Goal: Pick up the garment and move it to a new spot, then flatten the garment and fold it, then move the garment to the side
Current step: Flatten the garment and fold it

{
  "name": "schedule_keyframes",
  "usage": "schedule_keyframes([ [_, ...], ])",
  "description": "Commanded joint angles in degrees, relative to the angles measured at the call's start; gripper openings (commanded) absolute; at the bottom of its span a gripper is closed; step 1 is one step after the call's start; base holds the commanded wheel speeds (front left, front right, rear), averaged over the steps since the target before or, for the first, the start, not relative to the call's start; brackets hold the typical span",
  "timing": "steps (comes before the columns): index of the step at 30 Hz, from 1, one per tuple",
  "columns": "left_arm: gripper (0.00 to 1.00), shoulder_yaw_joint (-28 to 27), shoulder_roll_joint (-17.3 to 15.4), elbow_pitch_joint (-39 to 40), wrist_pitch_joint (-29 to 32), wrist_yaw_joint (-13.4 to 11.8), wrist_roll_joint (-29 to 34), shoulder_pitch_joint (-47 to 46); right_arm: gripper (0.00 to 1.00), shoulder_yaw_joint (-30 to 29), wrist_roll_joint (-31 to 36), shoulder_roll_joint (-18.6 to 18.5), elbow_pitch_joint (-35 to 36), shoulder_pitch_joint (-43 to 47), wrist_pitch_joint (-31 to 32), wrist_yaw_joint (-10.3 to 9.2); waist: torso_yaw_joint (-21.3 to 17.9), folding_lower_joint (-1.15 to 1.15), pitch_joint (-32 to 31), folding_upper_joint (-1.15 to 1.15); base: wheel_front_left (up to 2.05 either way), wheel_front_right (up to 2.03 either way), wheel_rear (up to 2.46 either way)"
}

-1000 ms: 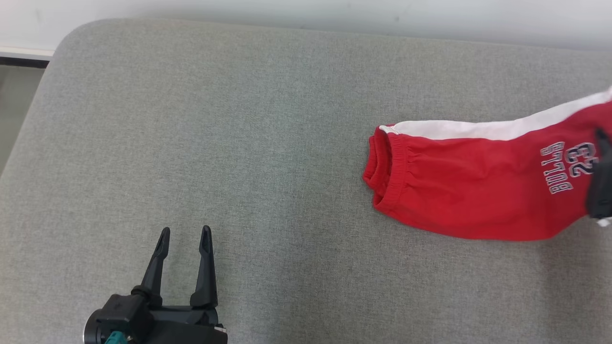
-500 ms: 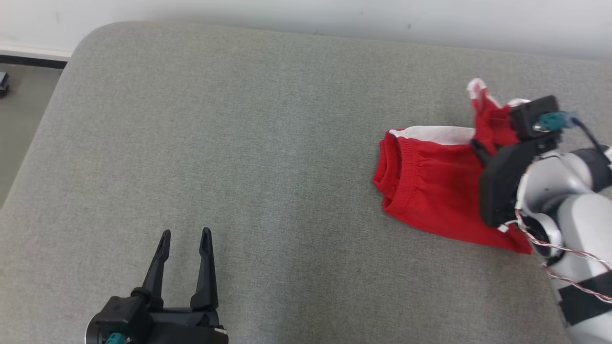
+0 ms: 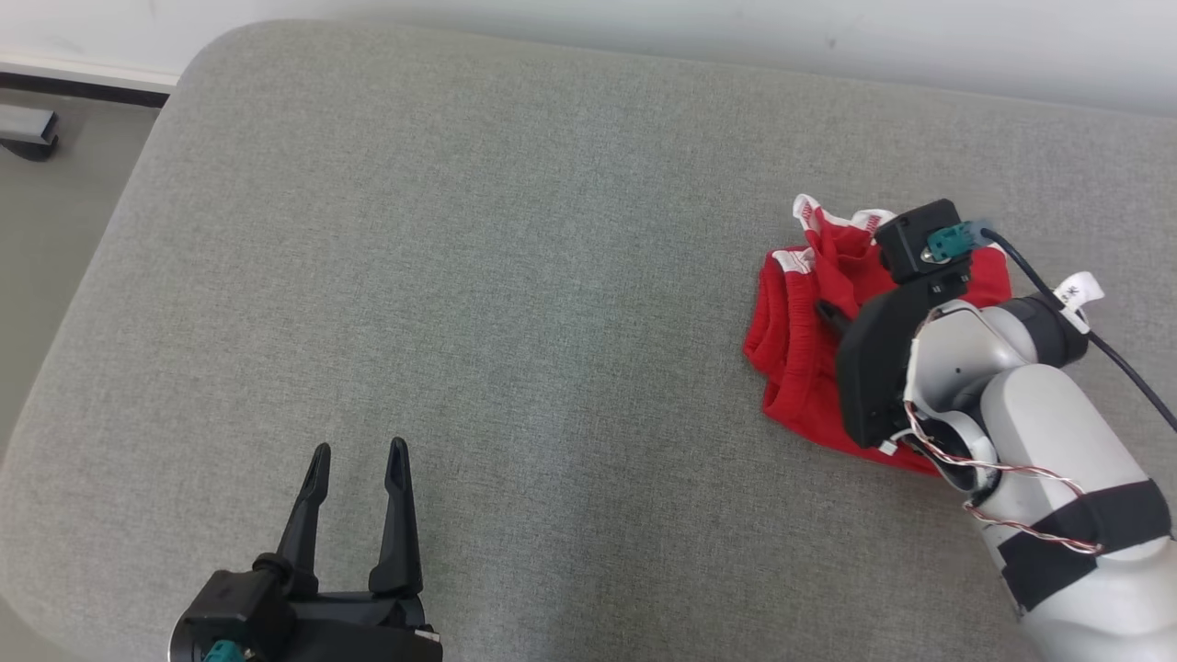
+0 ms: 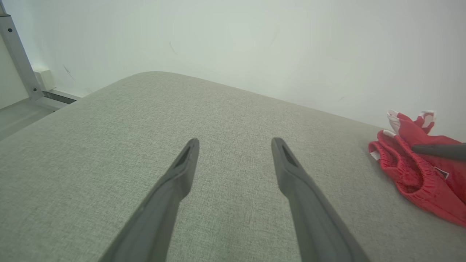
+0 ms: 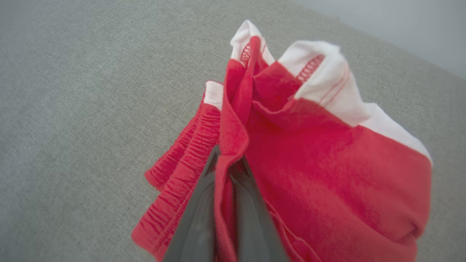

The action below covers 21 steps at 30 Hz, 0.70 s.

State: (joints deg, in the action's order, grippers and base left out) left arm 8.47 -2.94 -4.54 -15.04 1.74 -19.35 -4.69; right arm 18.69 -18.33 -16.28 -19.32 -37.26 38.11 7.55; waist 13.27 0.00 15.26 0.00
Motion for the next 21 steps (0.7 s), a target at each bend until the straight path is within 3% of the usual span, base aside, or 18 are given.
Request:
schedule_keyframes([
  [1, 1.00, 0.05, 0.09, 0.15, -0.16, -0.16, -0.16, 0.14, 0.00, 0.19, -0.91, 1.14, -1.10, -1.02, -0.72, -0.16, 0.08, 0.00, 0.25, 0.00, 0.00, 0.00, 0.00],
  [3, 1.00, 0.02, 0.09, 0.21, -0.16, -0.21, -0.22, -0.02, 0.00, 0.37, -1.06, 1.92, -2.28, -1.65, -1.25, -0.16, 0.05, 0.00, 0.42, 0.00, 0.00, 0.00, 0.00],
  [4, 1.00, -0.04, 0.09, 0.20, -0.16, -0.30, -0.26, -0.08, 0.17, 0.63, -1.01, 2.19, -2.69, -1.88, -1.45, -0.16, 0.00, 0.00, 0.47, 0.00, 0.00, 0.00, 0.00],
  [5, 1.00, -0.06, 0.09, 0.17, -0.16, -0.35, -0.27, -0.12, 0.74, 0.84, -1.19, 2.46, -3.05, -2.10, -1.69, -0.16, -0.06, 0.00, 0.51, 0.00, 0.00, 0.00, 0.00],
  [6, 1.00, -0.10, 0.09, 0.14, -0.16, -0.39, -0.26, -0.15, 1.00, 0.77, -1.57, 2.78, -3.35, -2.28, -2.07, -0.16, -0.16, 0.00, 0.50, 0.00, 0.00, 0.00, 0.00],
  [15, 1.00, -0.72, 0.08, -0.01, -0.16, -0.50, 0.09, 0.55, 1.00, -2.32, -7.63, 3.07, -0.17, -2.96, -6.32, -0.16, -1.81, 0.00, -0.72, 0.00, 0.00, 0.00, 0.00],
  [21, 1.00, -1.25, 0.09, 0.05, -0.16, -0.26, 0.78, 1.04, 1.00, -9.11, -6.43, -0.98, 2.38, -0.01, -10.58, -0.16, -3.07, 0.00, -1.93, 0.00, 0.00, 0.00, 0.00],
])
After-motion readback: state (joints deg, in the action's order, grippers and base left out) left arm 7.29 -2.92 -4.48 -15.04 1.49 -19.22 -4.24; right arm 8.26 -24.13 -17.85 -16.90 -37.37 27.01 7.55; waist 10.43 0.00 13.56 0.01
